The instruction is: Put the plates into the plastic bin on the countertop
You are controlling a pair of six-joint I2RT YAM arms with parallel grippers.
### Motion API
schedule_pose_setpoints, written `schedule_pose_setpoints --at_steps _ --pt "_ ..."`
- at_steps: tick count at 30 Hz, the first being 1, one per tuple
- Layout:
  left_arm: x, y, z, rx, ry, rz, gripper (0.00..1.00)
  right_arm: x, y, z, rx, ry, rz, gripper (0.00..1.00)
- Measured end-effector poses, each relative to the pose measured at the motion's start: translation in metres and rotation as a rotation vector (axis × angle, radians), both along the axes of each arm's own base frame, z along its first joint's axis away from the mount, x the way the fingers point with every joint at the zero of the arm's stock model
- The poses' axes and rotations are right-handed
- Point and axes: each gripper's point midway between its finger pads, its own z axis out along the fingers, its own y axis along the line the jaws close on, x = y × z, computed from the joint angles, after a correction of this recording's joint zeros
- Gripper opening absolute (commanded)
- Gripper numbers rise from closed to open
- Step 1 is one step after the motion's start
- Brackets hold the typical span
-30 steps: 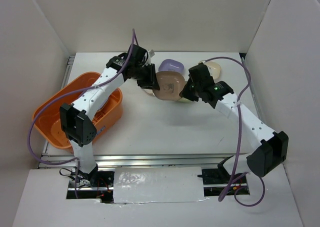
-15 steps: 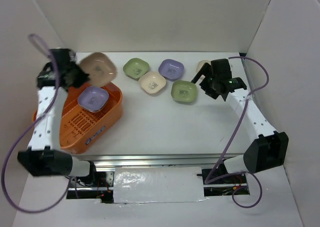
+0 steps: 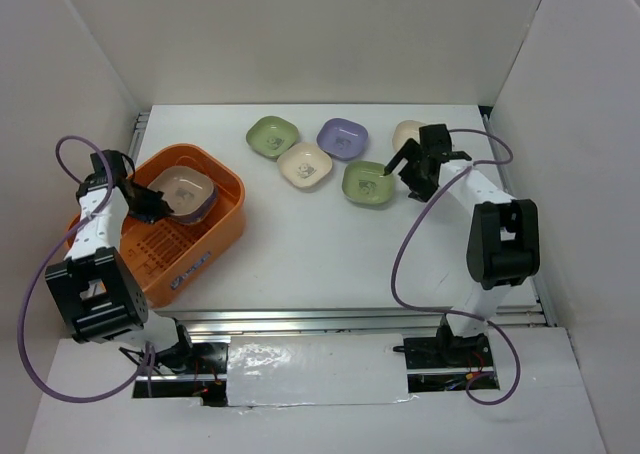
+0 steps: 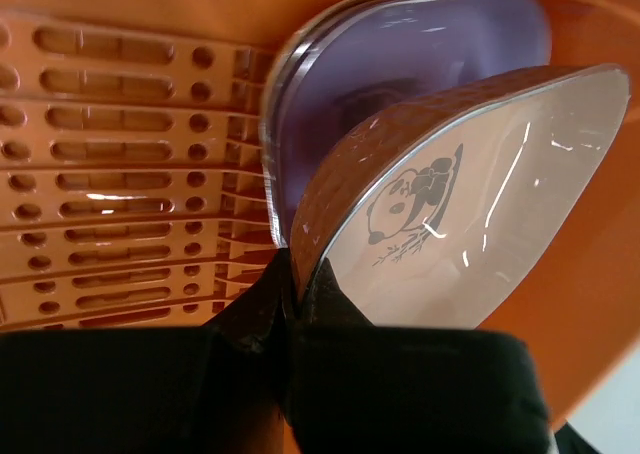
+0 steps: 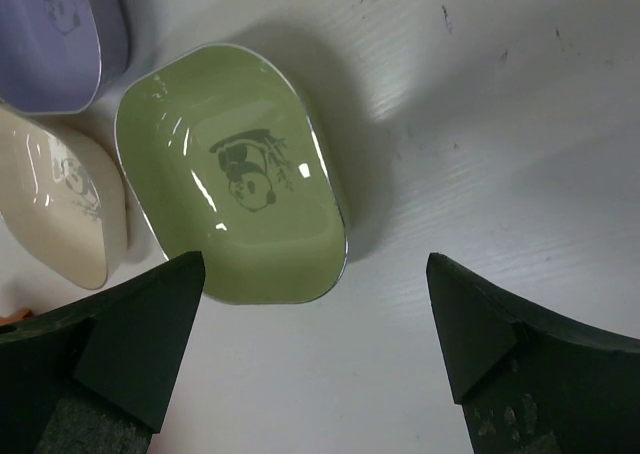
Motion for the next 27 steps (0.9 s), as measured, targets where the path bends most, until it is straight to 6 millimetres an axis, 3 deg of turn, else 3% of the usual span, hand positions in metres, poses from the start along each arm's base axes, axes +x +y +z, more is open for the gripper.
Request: schedule_pose_setpoints --at_steps 2,3,4,6,13,15,18,19,20,23,24,27 --pt "0.000 -0.001 -0.008 -0.018 0.013 0.016 0.12 0.002 -0.004 -0.003 0.007 -0.007 0.002 1.00" --pt "0.002 0.000 -0.007 -0.018 0.001 0.017 0.26 0.003 -0.006 -0.004 0.008 -0.013 0.002 1.00" --pt "0.006 0.001 -0.005 -0.015 -0.017 0.019 0.61 0.005 -0.007 -0.003 0.007 -0.023 0.005 1.00" --pt "0.014 0.003 0.002 -0.009 -0.050 0.026 0.99 0.007 -0.008 -0.002 0.001 -0.032 0.013 1.00" --pt "0.011 -0.004 0.019 0.009 -0.067 0.011 0.99 0.011 -0.010 -0.013 -0.043 -0.018 0.063 0.98" --pt "0.009 -0.008 0.037 0.032 -0.070 -0.008 0.99 0.020 -0.010 -0.026 -0.057 0.009 0.079 0.96" --pt "0.015 -0.011 0.079 0.106 -0.129 -0.057 0.99 0.029 -0.009 -0.047 -0.070 0.051 0.097 0.84" --pt "0.017 -0.013 0.094 0.131 -0.158 -0.073 0.99 0.031 -0.008 -0.054 -0.074 0.066 0.106 0.72" --pt "0.018 -0.016 0.109 0.155 -0.185 -0.094 0.99 0.032 -0.007 -0.059 -0.079 0.081 0.114 0.67" --pt "0.017 -0.028 0.150 0.226 -0.249 -0.171 0.99 0.032 -0.002 -0.068 -0.091 0.109 0.135 0.32" --pt "0.017 -0.032 0.161 0.252 -0.265 -0.199 0.99 0.031 0.000 -0.069 -0.099 0.117 0.143 0.00" --pt "0.025 -0.053 0.191 0.313 -0.297 -0.311 0.99 0.027 0.009 -0.068 -0.107 0.124 0.149 0.00"
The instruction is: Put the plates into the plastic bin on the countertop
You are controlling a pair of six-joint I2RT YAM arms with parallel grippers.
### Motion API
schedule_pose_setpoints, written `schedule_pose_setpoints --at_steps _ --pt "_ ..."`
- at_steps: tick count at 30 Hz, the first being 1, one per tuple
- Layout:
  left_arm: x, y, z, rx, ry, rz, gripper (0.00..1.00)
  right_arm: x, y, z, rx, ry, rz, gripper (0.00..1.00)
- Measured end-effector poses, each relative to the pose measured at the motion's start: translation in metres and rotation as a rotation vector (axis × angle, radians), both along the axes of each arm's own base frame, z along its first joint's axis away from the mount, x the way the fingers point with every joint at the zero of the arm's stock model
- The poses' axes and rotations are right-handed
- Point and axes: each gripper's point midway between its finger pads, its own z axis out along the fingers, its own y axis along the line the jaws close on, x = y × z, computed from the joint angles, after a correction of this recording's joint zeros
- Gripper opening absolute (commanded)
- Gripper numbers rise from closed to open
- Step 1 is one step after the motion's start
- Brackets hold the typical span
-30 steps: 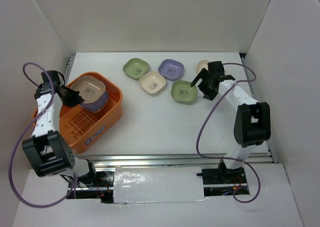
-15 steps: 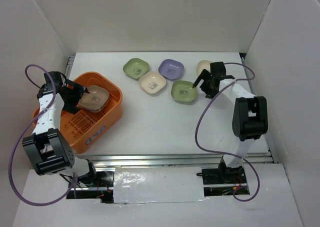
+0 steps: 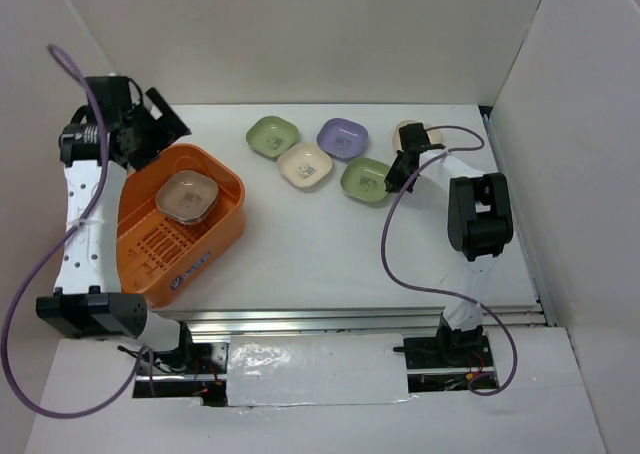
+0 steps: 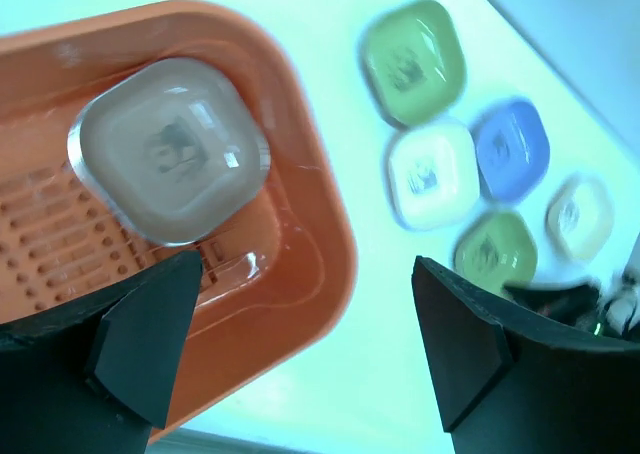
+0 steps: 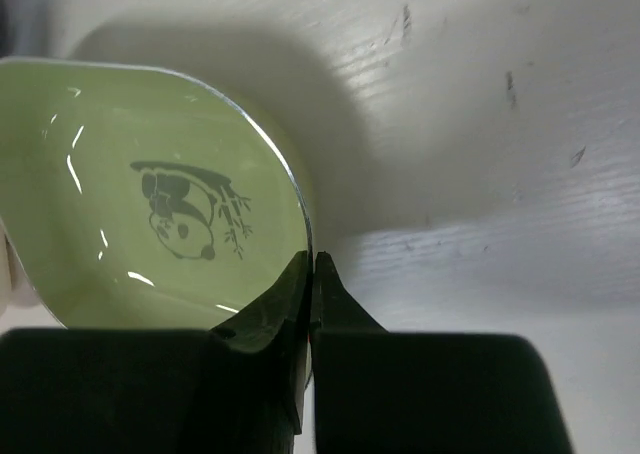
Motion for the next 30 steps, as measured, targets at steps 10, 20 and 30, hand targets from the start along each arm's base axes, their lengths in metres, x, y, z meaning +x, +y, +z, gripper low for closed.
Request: schedule_pose_setpoints --at_steps 10,20,30 --pt "0.044 -0.172 -0.011 0.035 0.079 -0.568 0.98 -0.068 0.058 0.076 -0.223 -0.083 0.115 0.00" --pt "0.009 -0.279 -0.096 0.060 0.312 -0.879 0.40 -0.110 0.116 0.188 -0.140 -0.286 0.247 0.00" --pt "0.019 -0.250 -0.089 0.128 0.291 -0.779 0.00 -0.123 0.125 0.218 -0.017 -0.335 0.251 1.00"
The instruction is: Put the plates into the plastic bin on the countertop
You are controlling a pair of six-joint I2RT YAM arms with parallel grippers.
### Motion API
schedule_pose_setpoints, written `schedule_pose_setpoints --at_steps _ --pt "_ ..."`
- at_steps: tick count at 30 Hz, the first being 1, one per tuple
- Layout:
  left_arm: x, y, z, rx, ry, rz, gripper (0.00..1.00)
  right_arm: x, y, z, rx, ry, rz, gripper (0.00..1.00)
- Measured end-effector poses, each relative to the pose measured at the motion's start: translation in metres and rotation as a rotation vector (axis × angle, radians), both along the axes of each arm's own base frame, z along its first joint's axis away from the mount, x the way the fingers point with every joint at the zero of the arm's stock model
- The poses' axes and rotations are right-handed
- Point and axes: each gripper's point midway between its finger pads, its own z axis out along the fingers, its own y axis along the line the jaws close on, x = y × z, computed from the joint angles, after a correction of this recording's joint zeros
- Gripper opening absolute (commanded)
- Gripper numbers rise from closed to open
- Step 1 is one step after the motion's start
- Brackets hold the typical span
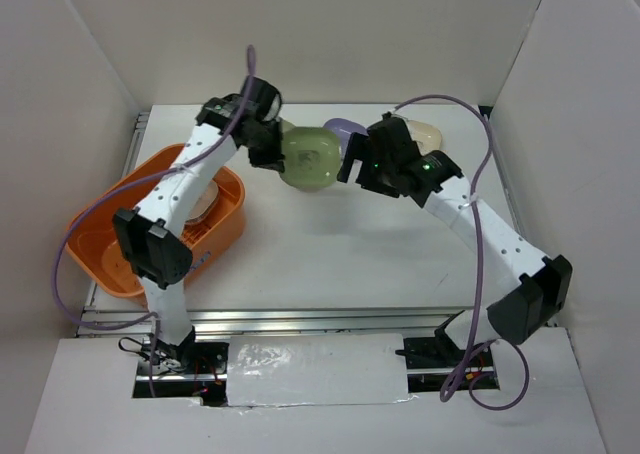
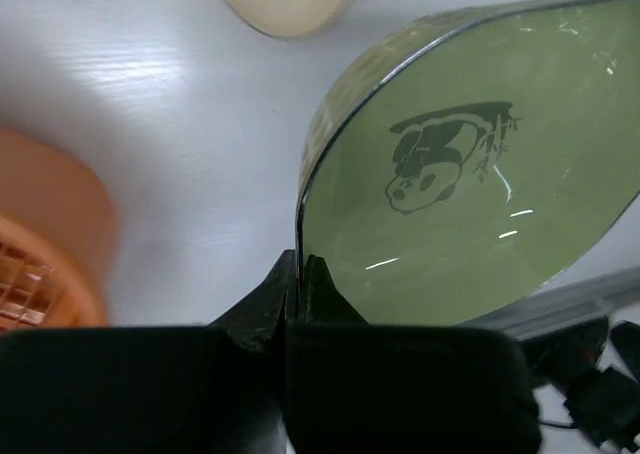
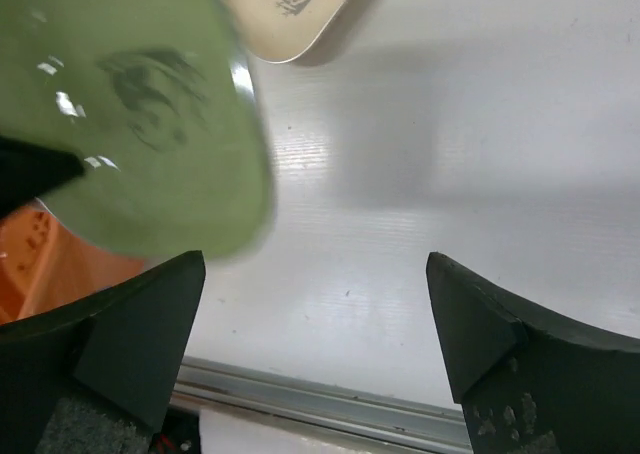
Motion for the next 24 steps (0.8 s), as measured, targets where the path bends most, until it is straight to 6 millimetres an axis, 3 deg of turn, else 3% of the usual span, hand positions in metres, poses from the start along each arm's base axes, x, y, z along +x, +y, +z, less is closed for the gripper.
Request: schedule_pose_setpoints --at_steps 2,3,5,6,9,11,12,14,16,22,24 --pt "0.011 0.031 0.010 -0.007 -0.038 0.099 0.00 -0.004 -0.005 0.003 0.046 -0.004 -0.001 1.00" --pt "0.014 0.053 0.017 -0.015 -0.055 0.160 0.00 -0.004 -0.016 0.004 0.062 -0.005 -0.025 1.00" --pt "0.017 0.107 0.037 -0.036 -0.104 0.313 0.00 0.001 -0.035 0.003 0.087 -0.006 -0.074 1.00" --pt "0.018 0.144 0.052 -0.049 -0.147 0.421 0.00 0.006 -0.042 0.002 0.100 -0.009 -0.095 1.00" --pt "-0.001 0.238 0.092 -0.063 -0.275 0.706 0.00 0.020 -0.057 -0.012 0.117 0.016 -0.142 1.00" --pt "-0.026 0.284 0.109 -0.067 -0.336 0.862 0.00 0.029 -0.057 -0.024 0.128 0.048 -0.143 1.00" --pt "-0.037 0.298 0.111 -0.064 -0.346 0.912 0.00 0.033 -0.054 -0.032 0.133 0.069 -0.138 1.00" --pt "-0.050 0.312 0.100 -0.079 -0.326 0.966 0.00 0.037 -0.048 -0.045 0.136 0.110 -0.123 1.00" --pt "-0.054 0.316 0.076 -0.102 -0.256 0.989 0.00 0.043 -0.041 -0.056 0.142 0.141 -0.108 1.00" --pt "-0.044 0.303 -0.045 -0.198 0.079 1.000 0.00 0.075 -0.024 -0.072 0.184 0.134 -0.094 1.00" --pt "-0.050 0.296 -0.070 -0.219 0.162 1.020 0.00 0.088 -0.019 -0.084 0.208 0.130 -0.110 1.00"
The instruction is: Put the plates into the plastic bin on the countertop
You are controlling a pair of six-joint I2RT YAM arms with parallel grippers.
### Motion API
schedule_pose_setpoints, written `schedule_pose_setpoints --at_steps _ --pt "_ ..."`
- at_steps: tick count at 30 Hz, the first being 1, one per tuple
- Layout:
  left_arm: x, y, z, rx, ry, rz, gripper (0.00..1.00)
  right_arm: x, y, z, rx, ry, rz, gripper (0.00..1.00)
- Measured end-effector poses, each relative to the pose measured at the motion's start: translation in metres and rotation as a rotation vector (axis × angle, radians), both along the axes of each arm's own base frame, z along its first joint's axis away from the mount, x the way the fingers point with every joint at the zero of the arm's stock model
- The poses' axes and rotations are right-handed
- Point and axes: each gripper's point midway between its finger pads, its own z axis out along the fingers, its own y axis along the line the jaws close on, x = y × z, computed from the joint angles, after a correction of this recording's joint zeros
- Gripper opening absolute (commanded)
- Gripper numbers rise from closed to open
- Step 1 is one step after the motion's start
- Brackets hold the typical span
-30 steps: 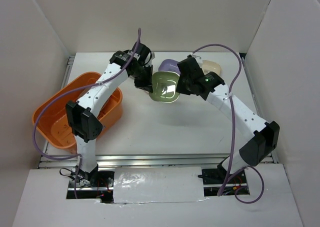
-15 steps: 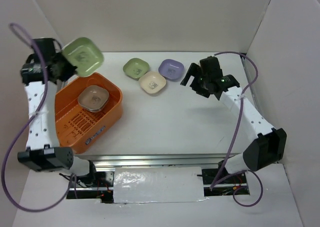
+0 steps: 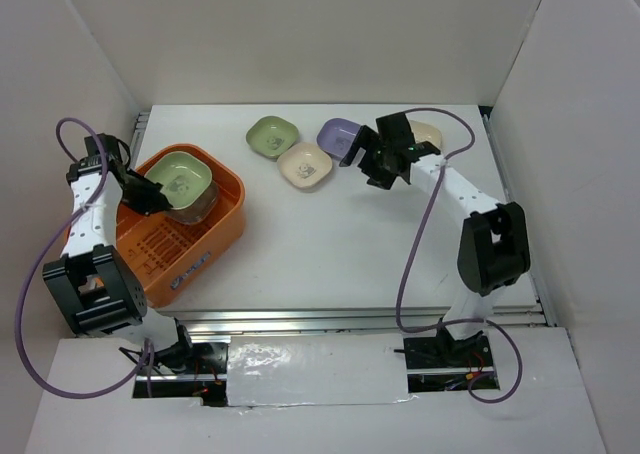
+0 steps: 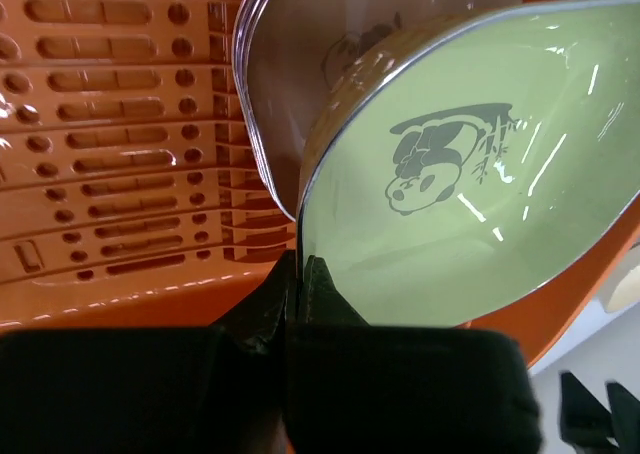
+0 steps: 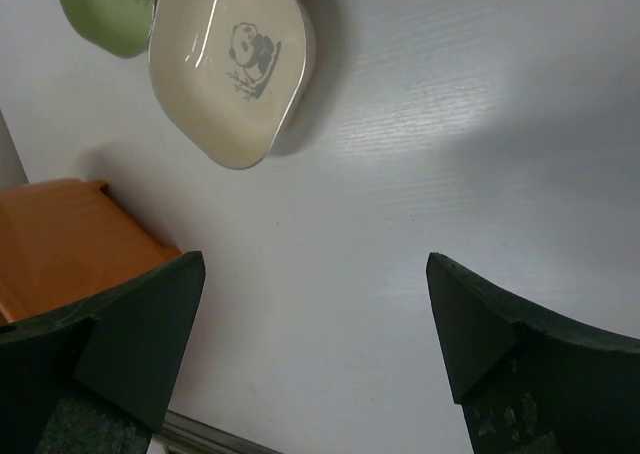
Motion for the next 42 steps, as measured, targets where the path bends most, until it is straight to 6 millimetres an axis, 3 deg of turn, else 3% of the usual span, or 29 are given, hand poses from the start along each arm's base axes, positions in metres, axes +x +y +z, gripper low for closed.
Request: schedule_pose_setpoints --at_steps 3,5,6,7,11,15,18,20,23,24,26,27,30,33,36,39,42 --pt "0.002 -0.005 -0.005 -0.030 0.000 0.017 0.03 0.009 0.009 -0.023 0.047 0.025 -0.016 1.00" --pt "0.010 -0.005 -0.002 -0.027 -0.031 0.027 0.37 0.014 0.017 -0.038 0.090 0.052 -0.019 1.00" --pt "0.013 -0.005 -0.001 -0.026 -0.042 0.027 0.72 0.016 0.021 -0.045 0.109 0.062 -0.018 1.00" --pt "0.015 -0.006 0.000 -0.025 -0.049 0.026 0.99 0.018 0.025 -0.053 0.127 0.077 -0.019 1.00" --pt "0.018 -0.009 0.001 -0.030 -0.053 0.039 0.99 0.020 0.035 -0.076 0.132 0.126 -0.034 1.00" --pt "0.018 -0.013 0.010 -0.026 -0.060 0.025 0.99 0.045 0.055 -0.079 0.131 0.113 -0.052 1.00" --pt "0.020 -0.017 0.035 0.014 -0.094 0.003 0.99 0.066 0.070 -0.081 0.149 0.100 -0.070 1.00" --pt "0.026 -0.022 0.064 0.067 -0.143 -0.035 0.99 0.079 0.079 -0.087 0.157 0.106 -0.082 0.99" --pt "0.035 -0.033 0.114 0.153 -0.255 -0.095 0.99 0.100 0.087 -0.105 0.142 0.143 -0.111 0.82" --pt "0.034 -0.036 0.128 0.178 -0.287 -0.114 0.99 0.106 0.090 -0.113 0.135 0.156 -0.121 0.63" --pt "0.026 -0.034 0.152 0.235 -0.329 -0.124 0.99 0.112 0.092 -0.119 0.120 0.176 -0.140 0.41" --pt "0.022 -0.032 0.158 0.254 -0.333 -0.119 0.99 0.111 0.089 -0.120 0.107 0.185 -0.146 0.14" --pt "0.013 -0.026 0.170 0.310 -0.336 -0.134 0.99 0.103 0.087 -0.125 0.083 0.214 -0.162 0.00" --pt "0.014 -0.030 0.175 0.341 -0.321 -0.198 0.99 0.088 0.088 -0.130 0.072 0.237 -0.154 0.00" --pt "0.029 -0.051 0.176 0.349 -0.325 -0.300 0.99 0.061 0.083 -0.120 0.015 0.251 -0.131 0.00" --pt "0.044 -0.090 0.163 0.327 -0.310 -0.453 0.99 0.027 0.074 -0.102 -0.072 0.250 -0.103 0.00" --pt "0.057 -0.143 0.143 0.294 -0.279 -0.639 0.99 0.006 0.070 -0.063 -0.138 0.186 -0.064 0.00"
